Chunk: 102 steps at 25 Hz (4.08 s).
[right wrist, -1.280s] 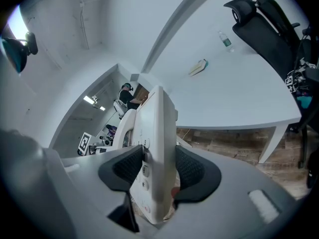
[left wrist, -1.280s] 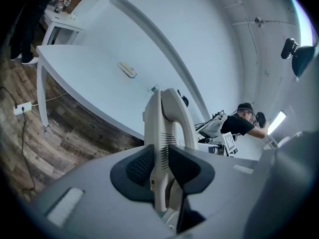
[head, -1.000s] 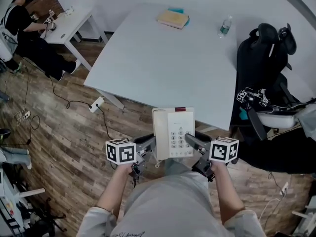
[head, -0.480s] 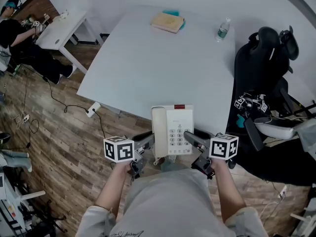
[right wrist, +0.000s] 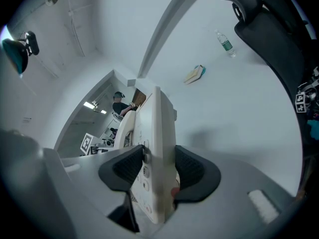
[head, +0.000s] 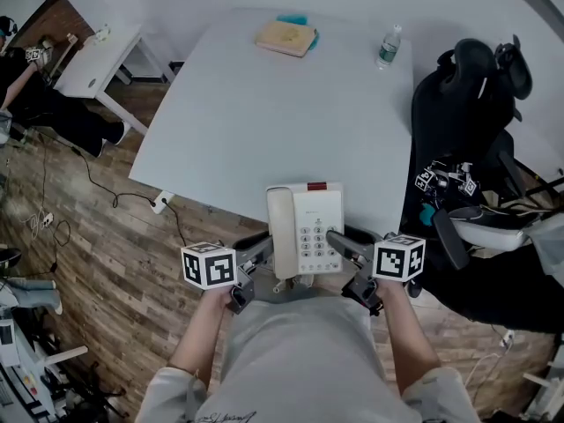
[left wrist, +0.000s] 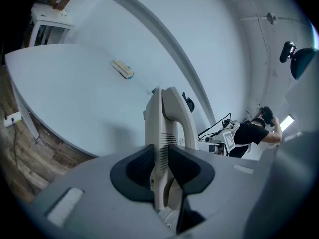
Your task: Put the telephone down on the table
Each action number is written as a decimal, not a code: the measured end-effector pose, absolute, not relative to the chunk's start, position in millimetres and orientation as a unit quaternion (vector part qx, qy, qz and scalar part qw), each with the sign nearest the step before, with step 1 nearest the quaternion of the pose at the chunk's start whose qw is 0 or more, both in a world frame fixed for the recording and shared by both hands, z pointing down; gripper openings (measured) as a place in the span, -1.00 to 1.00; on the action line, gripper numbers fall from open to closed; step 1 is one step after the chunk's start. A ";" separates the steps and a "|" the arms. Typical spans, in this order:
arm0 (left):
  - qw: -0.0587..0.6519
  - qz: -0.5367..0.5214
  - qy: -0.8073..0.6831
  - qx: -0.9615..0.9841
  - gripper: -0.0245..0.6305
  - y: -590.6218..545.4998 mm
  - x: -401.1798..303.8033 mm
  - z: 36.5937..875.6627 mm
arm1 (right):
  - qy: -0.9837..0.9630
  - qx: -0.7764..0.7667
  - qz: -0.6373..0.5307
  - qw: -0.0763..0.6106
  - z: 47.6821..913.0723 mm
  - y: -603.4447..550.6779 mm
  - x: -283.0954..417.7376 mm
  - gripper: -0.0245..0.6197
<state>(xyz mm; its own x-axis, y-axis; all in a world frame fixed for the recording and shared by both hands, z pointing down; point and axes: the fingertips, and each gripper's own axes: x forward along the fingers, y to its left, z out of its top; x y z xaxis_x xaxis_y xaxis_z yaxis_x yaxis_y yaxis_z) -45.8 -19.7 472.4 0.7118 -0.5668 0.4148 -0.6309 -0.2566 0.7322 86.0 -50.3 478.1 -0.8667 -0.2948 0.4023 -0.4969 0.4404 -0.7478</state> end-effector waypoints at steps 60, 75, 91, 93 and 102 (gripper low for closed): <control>0.532 0.102 -0.303 0.784 -0.61 -182.3 -87.6 554.8 | -0.788 0.298 0.529 0.102 559.1 -189.7 47.1 -0.27; 0.547 0.110 -0.292 0.777 -0.61 -200.8 -92.3 588.8 | -0.769 0.311 0.549 0.103 593.0 -202.9 42.4 -0.27; 0.558 0.116 -0.284 0.771 -0.61 -213.9 -87.3 614.3 | -0.761 0.321 0.553 0.111 615.7 -215.7 47.2 -0.27; 0.559 0.117 -0.282 0.771 -0.61 -214.7 -87.3 616.6 | -0.760 0.323 0.553 0.112 617.0 -216.5 47.0 -0.27; 0.564 0.116 -0.278 0.769 -0.60 -215.5 -88.4 625.6 | -0.755 0.329 0.556 0.115 624.1 -216.8 46.1 -0.27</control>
